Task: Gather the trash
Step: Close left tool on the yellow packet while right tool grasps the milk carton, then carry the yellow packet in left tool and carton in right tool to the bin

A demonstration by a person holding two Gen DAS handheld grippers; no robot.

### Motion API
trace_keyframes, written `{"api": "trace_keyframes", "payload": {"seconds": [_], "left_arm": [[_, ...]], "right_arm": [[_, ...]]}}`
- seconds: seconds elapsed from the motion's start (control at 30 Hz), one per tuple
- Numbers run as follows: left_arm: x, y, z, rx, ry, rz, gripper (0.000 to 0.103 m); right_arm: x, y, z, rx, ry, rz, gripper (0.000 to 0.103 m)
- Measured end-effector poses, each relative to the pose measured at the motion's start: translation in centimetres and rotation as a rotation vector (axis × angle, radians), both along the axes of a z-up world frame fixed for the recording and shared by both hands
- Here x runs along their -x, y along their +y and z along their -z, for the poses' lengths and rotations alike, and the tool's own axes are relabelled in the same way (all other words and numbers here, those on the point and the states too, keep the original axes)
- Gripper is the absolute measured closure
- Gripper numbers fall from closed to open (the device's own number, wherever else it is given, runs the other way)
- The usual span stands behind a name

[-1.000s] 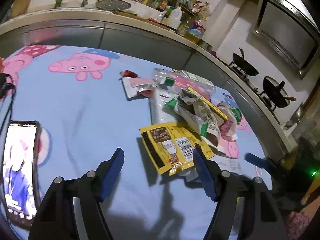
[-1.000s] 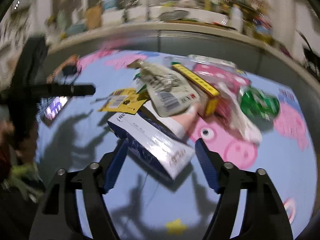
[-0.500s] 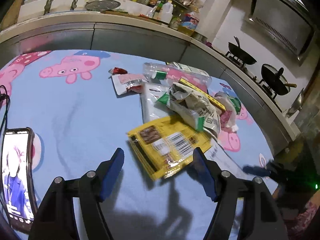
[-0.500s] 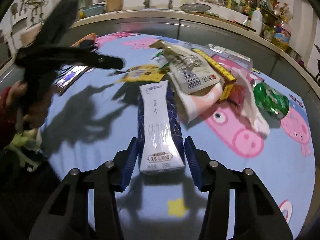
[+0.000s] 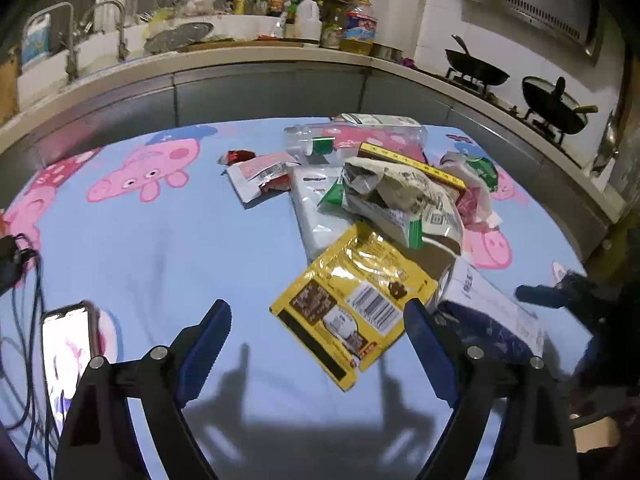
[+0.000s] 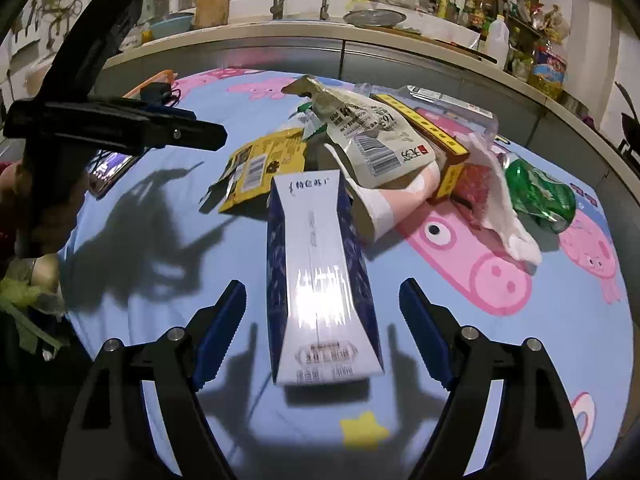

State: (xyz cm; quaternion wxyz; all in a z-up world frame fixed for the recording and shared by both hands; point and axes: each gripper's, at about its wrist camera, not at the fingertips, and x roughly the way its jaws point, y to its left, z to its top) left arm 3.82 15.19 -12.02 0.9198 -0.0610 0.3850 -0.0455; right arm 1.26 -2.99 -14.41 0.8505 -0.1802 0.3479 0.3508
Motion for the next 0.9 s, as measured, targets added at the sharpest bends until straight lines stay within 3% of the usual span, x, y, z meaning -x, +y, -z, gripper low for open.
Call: {"api": "trace_keyframes", "payload": {"seconds": [0.03,0.07,0.3,0.37,0.4,0.57,0.63,0.73,0.83,0.9], "left_arm": [[-0.4,0.1,0.0,0.003,0.003,0.007,0.011],[-0.9,0.2,0.1,0.009,0.006,0.016,0.009],[-5.3,0.1,2.7,0.089,0.134,0.167,0.010],[-5.8,-0.2,3.3,0.120,0.175,0.207,0.023],[-5.8,-0.4,3.4,0.123,0.195,0.223,0.024],[-4.6,-1.5,3.4,0.085,0.235,0.220,0.055],[-3.5,-1.8,3.5,0.109,0.247,0.219,0.055],[-2.2,-2.4,3.4,0.179,0.254,0.232,0.055],[-1.6,-3.4,3.8,0.315,0.271,0.261,0.055],[-1.6,-4.2,3.9,0.365,0.277,0.278,0.055]], "right_arm": [[-0.2,0.2,0.2,0.000,0.013,-0.002,0.032],[-0.3,0.3,0.4,0.010,0.025,0.000,0.051],[-0.2,-2.2,0.4,0.023,0.039,0.058,0.052],[-0.1,-3.4,0.3,0.015,0.053,0.095,0.052],[-0.2,-3.8,0.2,0.013,0.055,0.108,0.052],[0.6,-5.1,-0.1,-0.033,0.091,0.149,0.053],[0.8,-5.0,-0.1,-0.042,0.097,0.146,0.053],[1.4,-4.8,0.1,-0.048,0.106,0.136,0.053],[1.4,-4.5,0.6,-0.046,0.128,0.142,0.053],[1.7,-4.5,0.8,-0.048,0.126,0.149,0.053]]}}
